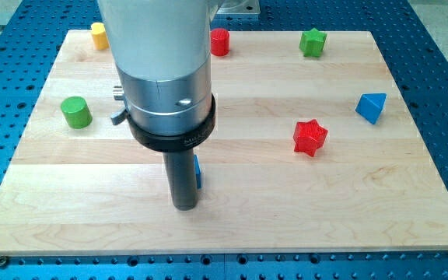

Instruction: Push the cube to the bottom left of the board

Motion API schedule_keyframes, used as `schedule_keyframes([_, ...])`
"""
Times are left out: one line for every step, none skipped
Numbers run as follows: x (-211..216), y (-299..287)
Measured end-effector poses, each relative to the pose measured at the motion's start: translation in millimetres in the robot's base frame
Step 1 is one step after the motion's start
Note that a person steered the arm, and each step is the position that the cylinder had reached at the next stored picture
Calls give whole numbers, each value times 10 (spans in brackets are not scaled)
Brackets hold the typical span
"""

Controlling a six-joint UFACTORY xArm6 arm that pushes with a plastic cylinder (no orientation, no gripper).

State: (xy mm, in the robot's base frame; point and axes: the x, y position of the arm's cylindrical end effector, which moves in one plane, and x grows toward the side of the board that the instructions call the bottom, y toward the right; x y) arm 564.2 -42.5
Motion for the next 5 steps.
schedule_keyframes([-56,516])
schedule_keyframes([-311,250])
schedule_keyframes([-329,-417])
schedule_keyframes([-444,-128])
schedule_keyframes([-547,-379])
